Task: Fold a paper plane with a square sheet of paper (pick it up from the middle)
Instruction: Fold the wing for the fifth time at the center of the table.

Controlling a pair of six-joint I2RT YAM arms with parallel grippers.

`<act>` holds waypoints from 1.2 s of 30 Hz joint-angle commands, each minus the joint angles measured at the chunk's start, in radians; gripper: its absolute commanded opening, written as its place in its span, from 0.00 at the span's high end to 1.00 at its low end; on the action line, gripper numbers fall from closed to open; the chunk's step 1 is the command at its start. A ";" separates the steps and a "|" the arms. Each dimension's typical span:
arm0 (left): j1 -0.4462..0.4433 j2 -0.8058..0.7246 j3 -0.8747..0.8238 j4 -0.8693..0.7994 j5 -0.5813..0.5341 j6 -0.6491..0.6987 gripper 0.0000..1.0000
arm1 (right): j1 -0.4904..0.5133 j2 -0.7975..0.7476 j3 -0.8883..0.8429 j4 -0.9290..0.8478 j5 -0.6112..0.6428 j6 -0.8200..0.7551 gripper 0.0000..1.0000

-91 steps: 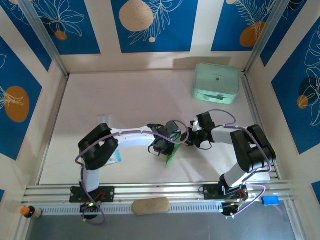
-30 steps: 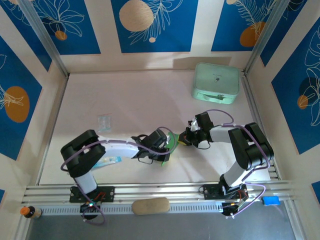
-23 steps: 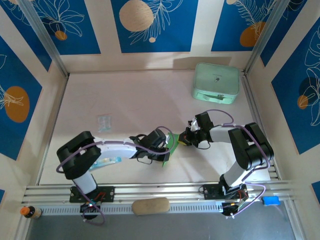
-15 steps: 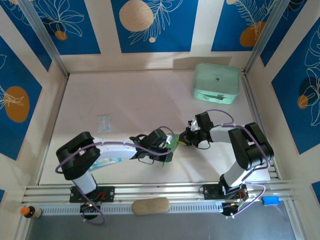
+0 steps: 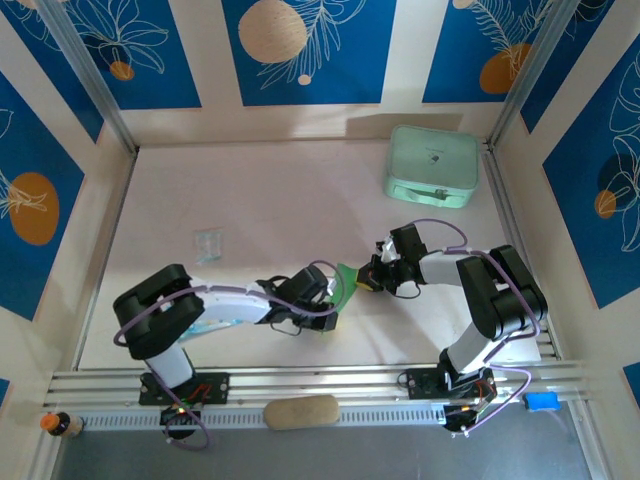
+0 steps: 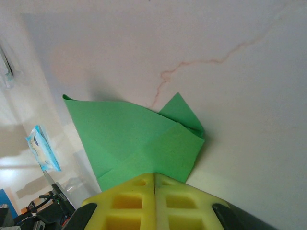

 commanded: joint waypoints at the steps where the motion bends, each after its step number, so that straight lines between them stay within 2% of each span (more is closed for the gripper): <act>1: -0.013 -0.049 -0.063 -0.107 -0.006 -0.023 0.89 | -0.001 0.045 -0.024 -0.097 0.116 -0.020 1.00; 10: -0.018 -0.222 -0.138 -0.209 -0.097 -0.035 0.90 | 0.005 0.043 -0.014 -0.088 0.089 -0.017 1.00; 16: 0.004 -0.338 -0.092 -0.288 -0.179 -0.026 0.87 | 0.026 0.014 0.045 -0.089 0.023 -0.034 0.97; 22: 0.087 -0.293 -0.028 -0.266 -0.123 -0.025 0.85 | 0.038 -0.052 0.109 -0.178 0.010 -0.054 0.91; 24: 0.122 -0.274 -0.016 -0.255 -0.101 -0.036 0.83 | 0.037 -0.108 0.107 -0.227 0.043 -0.053 0.88; 30: 0.212 -0.191 0.006 -0.162 0.027 -0.045 0.74 | 0.040 -0.296 -0.004 -0.263 0.074 0.027 0.79; 36: 0.229 -0.059 0.086 -0.137 0.133 -0.020 0.70 | 0.058 -0.430 -0.113 -0.261 0.062 0.097 0.75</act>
